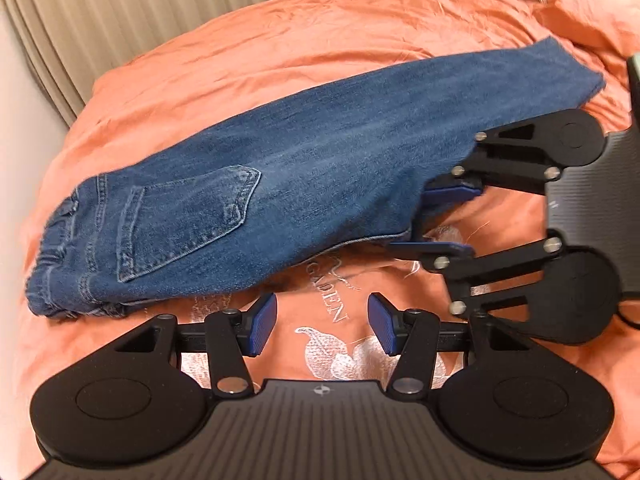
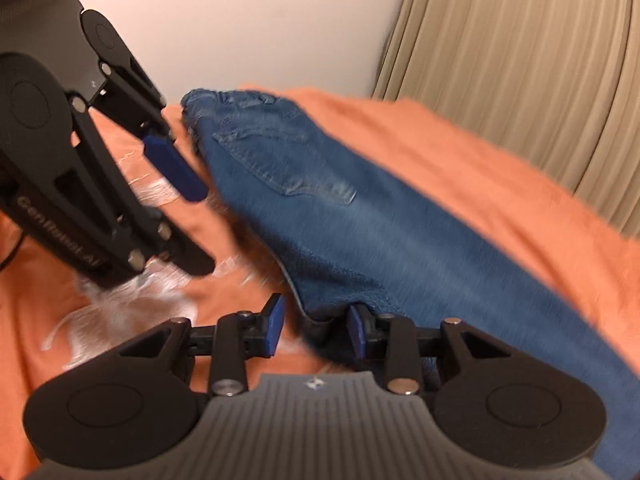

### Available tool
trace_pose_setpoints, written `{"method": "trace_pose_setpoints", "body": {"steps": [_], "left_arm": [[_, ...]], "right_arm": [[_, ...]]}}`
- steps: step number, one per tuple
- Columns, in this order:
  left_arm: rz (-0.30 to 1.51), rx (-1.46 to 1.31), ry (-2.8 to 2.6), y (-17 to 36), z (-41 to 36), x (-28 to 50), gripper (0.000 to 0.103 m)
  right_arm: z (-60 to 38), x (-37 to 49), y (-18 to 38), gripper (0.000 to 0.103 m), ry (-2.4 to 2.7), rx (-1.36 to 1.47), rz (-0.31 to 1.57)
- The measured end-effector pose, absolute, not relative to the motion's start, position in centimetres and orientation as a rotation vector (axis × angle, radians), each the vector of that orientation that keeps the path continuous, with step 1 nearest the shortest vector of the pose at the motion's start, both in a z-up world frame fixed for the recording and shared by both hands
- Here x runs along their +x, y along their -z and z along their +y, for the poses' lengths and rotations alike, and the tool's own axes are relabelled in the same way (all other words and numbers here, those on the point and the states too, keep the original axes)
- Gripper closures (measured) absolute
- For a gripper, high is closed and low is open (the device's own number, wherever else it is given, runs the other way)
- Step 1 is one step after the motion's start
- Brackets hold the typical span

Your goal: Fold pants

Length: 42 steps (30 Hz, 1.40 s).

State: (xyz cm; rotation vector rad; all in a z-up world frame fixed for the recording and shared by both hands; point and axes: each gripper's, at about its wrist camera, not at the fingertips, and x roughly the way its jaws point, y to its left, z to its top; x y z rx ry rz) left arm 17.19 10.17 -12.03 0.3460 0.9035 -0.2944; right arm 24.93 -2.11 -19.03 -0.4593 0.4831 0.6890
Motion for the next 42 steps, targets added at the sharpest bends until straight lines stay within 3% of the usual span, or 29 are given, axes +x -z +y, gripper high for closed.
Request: {"method": "trace_pose_setpoints", "body": {"steps": [5, 12, 16, 18, 25, 34, 40, 42], "left_arm": [[0.898, 0.348, 0.293, 12.3, 10.4, 17.3, 0.042], [0.894, 0.345, 0.293, 12.1, 10.7, 16.9, 0.044], [0.882, 0.331, 0.304, 11.1, 11.4, 16.5, 0.046], [0.889, 0.333, 0.308, 10.9, 11.6, 16.5, 0.045], [0.914, 0.367, 0.277, 10.4, 11.2, 16.3, 0.047], [0.889, 0.342, 0.251, 9.3, 9.6, 16.6, 0.047], [0.845, 0.330, 0.228, 8.3, 8.5, 17.8, 0.047], [0.829, 0.338, 0.215, 8.1, 8.0, 18.6, 0.047]], "right_arm": [[-0.8, 26.2, 20.5, 0.074, -0.694, -0.567, 0.544], [-1.0, 25.4, 20.7, 0.101, -0.701, -0.583, 0.521], [-1.8, 22.7, 16.1, 0.102, -0.704, -0.539, 0.461], [-2.1, 22.3, 14.8, 0.102, -0.710, -0.510, 0.523], [-0.6, 22.4, 21.6, 0.102, -0.693, -0.505, 0.727], [-3.0, 21.3, 18.9, 0.103, -0.688, -0.353, 0.767], [-9.6, 22.5, 15.4, 0.084, -0.651, -0.253, 0.745], [-13.0, 23.3, 14.3, 0.083, -0.600, -0.226, 0.746]]}}
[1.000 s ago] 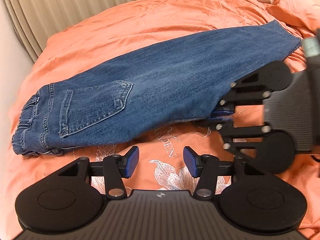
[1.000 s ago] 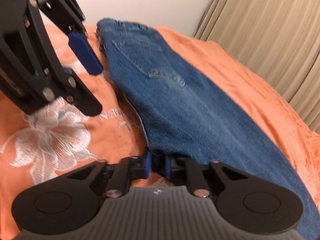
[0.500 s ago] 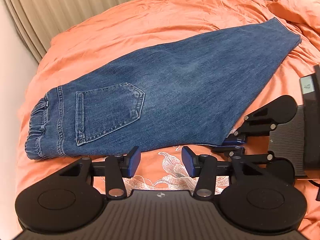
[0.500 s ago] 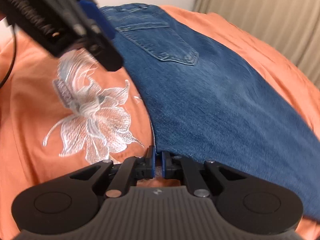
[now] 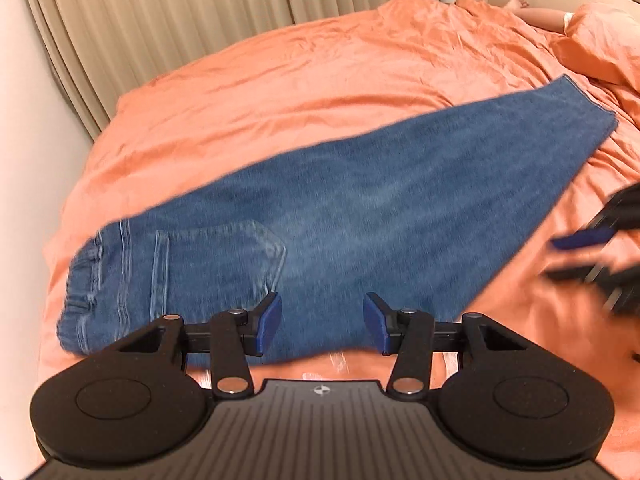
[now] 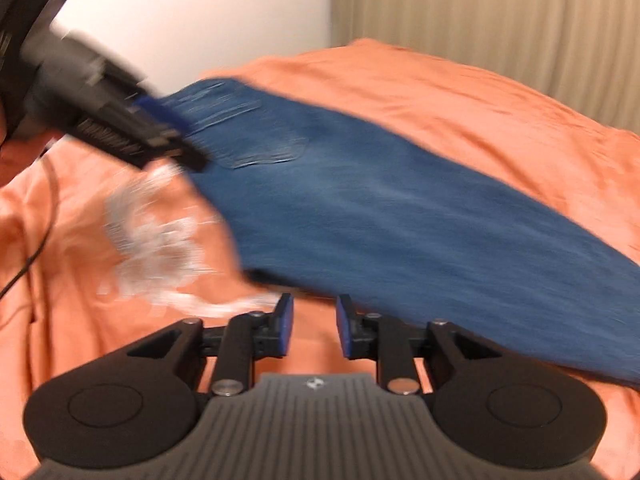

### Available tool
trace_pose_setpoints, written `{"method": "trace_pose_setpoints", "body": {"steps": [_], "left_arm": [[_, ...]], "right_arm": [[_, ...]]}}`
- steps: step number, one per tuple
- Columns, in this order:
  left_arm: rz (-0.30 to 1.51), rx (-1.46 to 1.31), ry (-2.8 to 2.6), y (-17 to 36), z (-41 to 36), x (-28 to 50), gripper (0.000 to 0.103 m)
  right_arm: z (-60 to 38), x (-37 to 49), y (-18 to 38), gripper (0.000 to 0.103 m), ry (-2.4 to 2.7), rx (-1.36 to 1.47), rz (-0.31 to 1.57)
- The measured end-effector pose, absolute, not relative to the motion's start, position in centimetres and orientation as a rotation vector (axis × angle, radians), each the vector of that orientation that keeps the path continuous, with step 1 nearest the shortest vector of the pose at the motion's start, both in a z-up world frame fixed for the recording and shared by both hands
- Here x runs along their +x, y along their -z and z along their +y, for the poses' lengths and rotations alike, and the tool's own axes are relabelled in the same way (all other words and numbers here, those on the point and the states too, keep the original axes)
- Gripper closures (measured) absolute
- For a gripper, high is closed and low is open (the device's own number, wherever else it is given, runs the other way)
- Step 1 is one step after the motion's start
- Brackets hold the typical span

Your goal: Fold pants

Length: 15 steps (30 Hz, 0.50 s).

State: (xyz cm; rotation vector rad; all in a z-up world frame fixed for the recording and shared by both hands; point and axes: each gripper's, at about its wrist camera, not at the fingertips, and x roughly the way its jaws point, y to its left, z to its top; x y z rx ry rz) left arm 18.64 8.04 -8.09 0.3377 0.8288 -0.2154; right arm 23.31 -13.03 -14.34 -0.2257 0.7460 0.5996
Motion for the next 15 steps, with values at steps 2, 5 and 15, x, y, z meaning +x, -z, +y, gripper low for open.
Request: {"method": "trace_pose_setpoints", "body": {"steps": [2, 5, 15], "left_arm": [[0.823, 0.327, 0.195, 8.1, 7.6, 19.9, 0.047], [0.839, 0.256, 0.197, 8.3, 7.1, 22.2, 0.047], [0.867, 0.266, 0.317, 10.2, -0.8, 29.1, 0.047]], "right_arm": [[-17.3, 24.5, 13.7, 0.082, -0.527, -0.196, 0.761], [-23.6, 27.1, 13.6, 0.078, -0.374, -0.126, 0.793], [-49.4, 31.1, 15.5, 0.063, 0.139, 0.540, 0.825]]}}
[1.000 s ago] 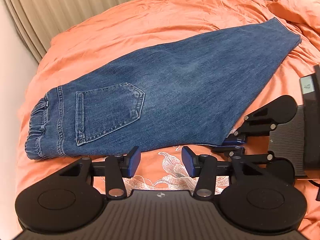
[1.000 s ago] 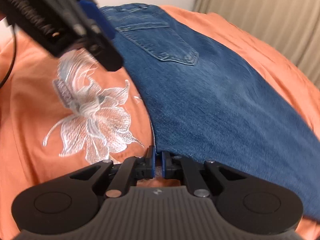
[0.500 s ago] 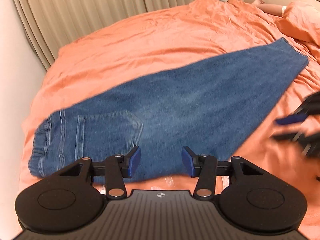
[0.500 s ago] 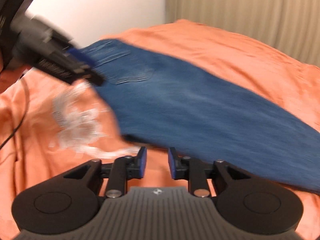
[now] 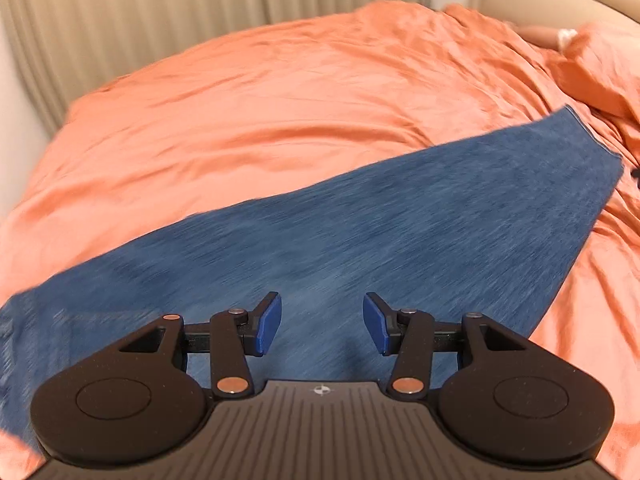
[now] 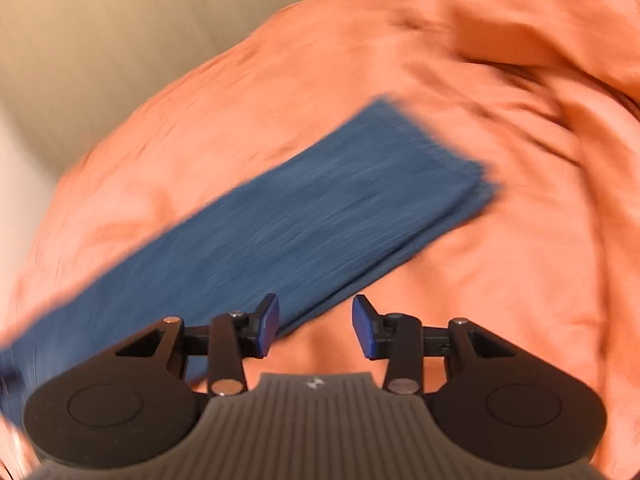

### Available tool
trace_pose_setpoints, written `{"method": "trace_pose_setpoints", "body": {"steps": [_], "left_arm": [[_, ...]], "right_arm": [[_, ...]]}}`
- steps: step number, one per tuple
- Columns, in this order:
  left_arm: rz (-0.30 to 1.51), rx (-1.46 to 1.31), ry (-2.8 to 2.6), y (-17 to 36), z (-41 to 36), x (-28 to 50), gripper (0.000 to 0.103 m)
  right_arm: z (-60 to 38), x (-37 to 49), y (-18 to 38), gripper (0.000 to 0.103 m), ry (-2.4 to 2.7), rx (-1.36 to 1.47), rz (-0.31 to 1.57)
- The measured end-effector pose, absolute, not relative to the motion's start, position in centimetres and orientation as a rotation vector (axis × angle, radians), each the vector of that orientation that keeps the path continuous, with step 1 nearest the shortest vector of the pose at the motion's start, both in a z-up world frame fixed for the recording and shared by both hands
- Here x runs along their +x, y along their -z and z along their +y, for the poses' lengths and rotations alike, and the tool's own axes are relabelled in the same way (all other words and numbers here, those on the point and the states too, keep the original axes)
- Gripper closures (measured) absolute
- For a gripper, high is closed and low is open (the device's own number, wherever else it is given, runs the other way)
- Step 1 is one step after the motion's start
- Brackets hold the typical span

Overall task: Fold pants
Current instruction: 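Grasp the leg hem with the right tool while the left tool grasps the leg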

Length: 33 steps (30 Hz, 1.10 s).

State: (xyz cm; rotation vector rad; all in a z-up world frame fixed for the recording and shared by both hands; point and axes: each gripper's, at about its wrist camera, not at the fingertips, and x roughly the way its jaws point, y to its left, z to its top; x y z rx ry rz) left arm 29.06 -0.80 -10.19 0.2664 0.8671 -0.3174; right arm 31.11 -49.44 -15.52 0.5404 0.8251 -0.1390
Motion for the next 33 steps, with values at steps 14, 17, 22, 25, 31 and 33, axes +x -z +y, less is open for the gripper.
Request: {"method": "trace_pose_setpoints", "body": {"steps": [14, 17, 22, 25, 31, 33], "left_arm": [[0.903, 0.294, 0.485, 13.5, -14.0, 37.0, 0.054], [0.910, 0.282, 0.489, 14.1, -15.9, 38.5, 0.054], [0.909, 0.286, 0.503, 14.5, -18.3, 40.2, 0.054], [0.903, 0.299, 0.515, 14.7, -19.2, 41.0, 0.054], [0.906, 0.343, 0.546, 15.5, -20.9, 42.9, 0.056], [0.912, 0.349, 0.530, 16.1, -21.4, 43.7, 0.057]], "right_arm": [[-62.1, 34.2, 22.4, 0.053, 0.232, 1.052, 0.716], [-63.3, 34.4, 23.5, 0.054, 0.242, 1.087, 0.685], [-64.3, 34.4, 24.0, 0.098, 0.217, 1.063, 0.696], [-64.4, 33.5, 23.7, 0.102, 0.200, 1.024, 0.670], [-64.3, 33.7, 24.3, 0.102, 0.215, 0.994, 0.683], [-64.2, 33.8, 24.4, 0.102, 0.218, 0.992, 0.685]]}}
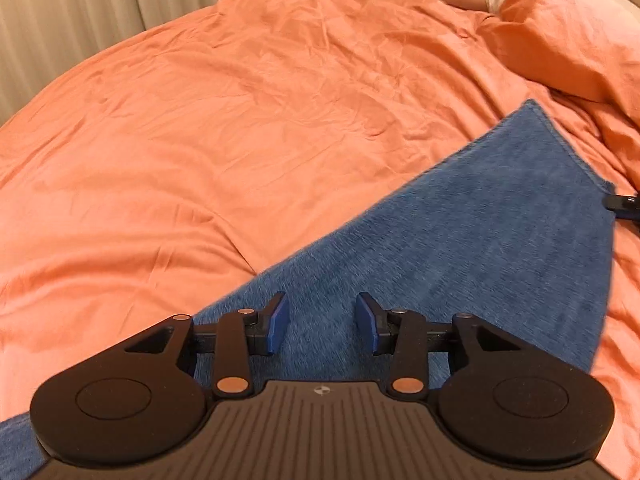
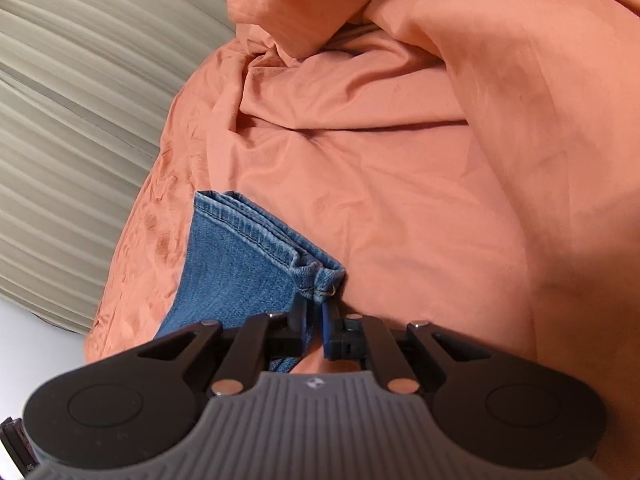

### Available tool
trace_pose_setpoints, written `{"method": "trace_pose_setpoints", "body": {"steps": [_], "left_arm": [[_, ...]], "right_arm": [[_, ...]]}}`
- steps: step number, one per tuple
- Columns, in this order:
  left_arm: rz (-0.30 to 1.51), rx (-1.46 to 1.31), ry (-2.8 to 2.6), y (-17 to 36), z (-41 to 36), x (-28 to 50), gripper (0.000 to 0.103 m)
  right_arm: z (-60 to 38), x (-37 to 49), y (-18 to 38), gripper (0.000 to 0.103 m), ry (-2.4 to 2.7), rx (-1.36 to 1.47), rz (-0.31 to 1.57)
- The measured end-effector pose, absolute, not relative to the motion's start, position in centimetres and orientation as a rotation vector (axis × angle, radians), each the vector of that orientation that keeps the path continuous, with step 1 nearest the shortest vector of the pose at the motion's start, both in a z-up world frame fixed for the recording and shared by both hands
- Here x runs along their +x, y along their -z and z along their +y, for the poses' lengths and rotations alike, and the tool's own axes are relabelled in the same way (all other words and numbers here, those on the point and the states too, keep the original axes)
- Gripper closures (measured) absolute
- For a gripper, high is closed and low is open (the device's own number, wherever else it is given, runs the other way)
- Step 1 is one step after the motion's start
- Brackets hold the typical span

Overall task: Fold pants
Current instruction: 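Grasp the leg hem with the right tool while the left tool grasps the leg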

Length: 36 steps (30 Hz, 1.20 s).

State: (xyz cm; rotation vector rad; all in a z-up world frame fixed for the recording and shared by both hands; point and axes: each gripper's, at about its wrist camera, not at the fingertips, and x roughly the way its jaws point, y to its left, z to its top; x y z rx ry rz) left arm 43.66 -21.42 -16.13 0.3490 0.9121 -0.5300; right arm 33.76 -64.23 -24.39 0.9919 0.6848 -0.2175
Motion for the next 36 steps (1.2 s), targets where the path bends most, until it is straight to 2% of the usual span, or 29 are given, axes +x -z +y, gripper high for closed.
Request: {"method": "trace_pose_setpoints", "body": {"steps": [4, 12, 20, 27, 30, 32, 36], "left_arm": [[0.964, 0.366, 0.506, 17.9, -22.3, 45.8, 0.068], [0.934, 0.444, 0.491, 19.3, -23.9, 46.0, 0.070], [0.841, 0.701, 0.592, 17.1, -25.3, 39.5, 0.070], [0.915, 0.718, 0.798, 16.4, -24.8, 33.0, 0.070], [0.929, 0.754, 0.810, 17.2, -25.0, 31.5, 0.079], [0.962, 0.713, 0.809, 17.6, -24.9, 31.6, 0.090], [0.997, 0.661, 0.779, 18.9, -24.9, 32.1, 0.092]], "right_arm": [[-64.0, 33.9, 23.9, 0.102, 0.213, 0.953, 0.685], [-63.8, 34.7, 23.0, 0.101, 0.218, 0.901, 0.701], [-63.6, 34.9, 22.2, 0.101, 0.244, 0.883, 0.721], [-63.1, 35.0, 21.0, 0.101, 0.255, 0.847, 0.728], [-62.9, 35.1, 20.5, 0.101, 0.253, 0.824, 0.729], [-62.8, 35.1, 20.2, 0.102, 0.246, 0.810, 0.722], [-62.2, 35.1, 18.5, 0.102, 0.219, 0.764, 0.704]]}}
